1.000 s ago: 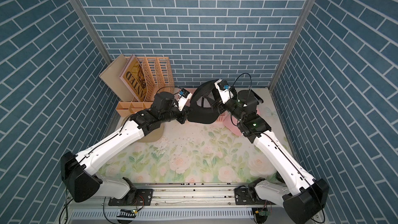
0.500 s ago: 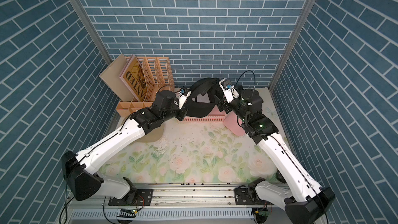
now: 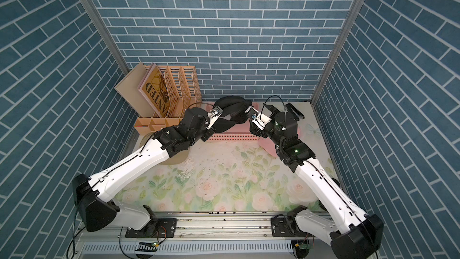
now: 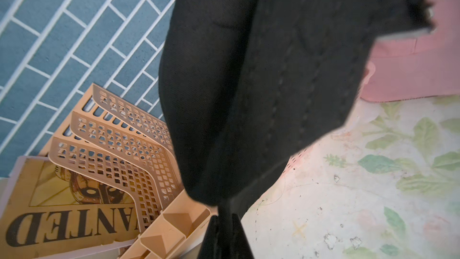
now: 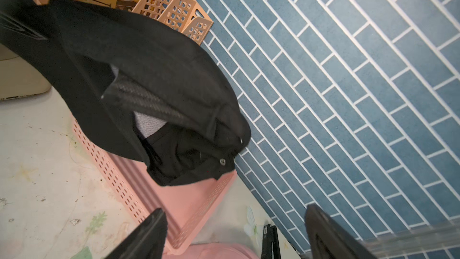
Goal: Turn the baseball cap inside out
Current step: Turn over the baseball cap.
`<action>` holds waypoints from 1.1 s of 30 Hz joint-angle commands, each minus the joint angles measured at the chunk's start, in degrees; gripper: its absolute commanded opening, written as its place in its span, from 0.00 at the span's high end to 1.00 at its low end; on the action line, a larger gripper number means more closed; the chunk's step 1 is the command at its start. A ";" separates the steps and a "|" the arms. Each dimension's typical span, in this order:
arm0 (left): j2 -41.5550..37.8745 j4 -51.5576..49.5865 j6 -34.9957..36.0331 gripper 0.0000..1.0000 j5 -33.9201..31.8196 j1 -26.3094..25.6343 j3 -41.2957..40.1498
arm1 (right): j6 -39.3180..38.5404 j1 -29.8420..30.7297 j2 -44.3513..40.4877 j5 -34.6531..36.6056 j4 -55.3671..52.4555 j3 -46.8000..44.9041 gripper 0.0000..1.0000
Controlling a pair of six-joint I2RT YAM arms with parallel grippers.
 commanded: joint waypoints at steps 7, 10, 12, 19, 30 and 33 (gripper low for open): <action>1.33 3.09 7.78 1.00 -8.59 -3.51 -1.36 | -4.81 -0.12 9.00 -11.81 -10.59 11.57 0.11; 1.50 3.67 9.62 1.00 -10.41 -4.13 -1.77 | -5.34 -0.12 11.58 -13.45 -12.43 13.38 0.10; 1.58 4.14 10.67 1.00 -11.40 -4.53 -2.25 | -5.67 -0.12 13.53 -14.33 -13.76 15.17 0.10; -1.30 5.93 10.60 1.00 -8.49 -4.80 -3.98 | -6.66 -0.46 18.65 -14.76 -15.29 19.09 0.18; -1.00 2.25 -1.47 1.00 -4.51 -2.05 -0.66 | 1.23 -2.03 19.86 -7.83 -1.63 17.18 0.76; 2.23 -1.93 -7.59 1.00 -1.23 -0.06 2.50 | 5.88 -1.92 17.52 -5.11 6.16 14.88 0.69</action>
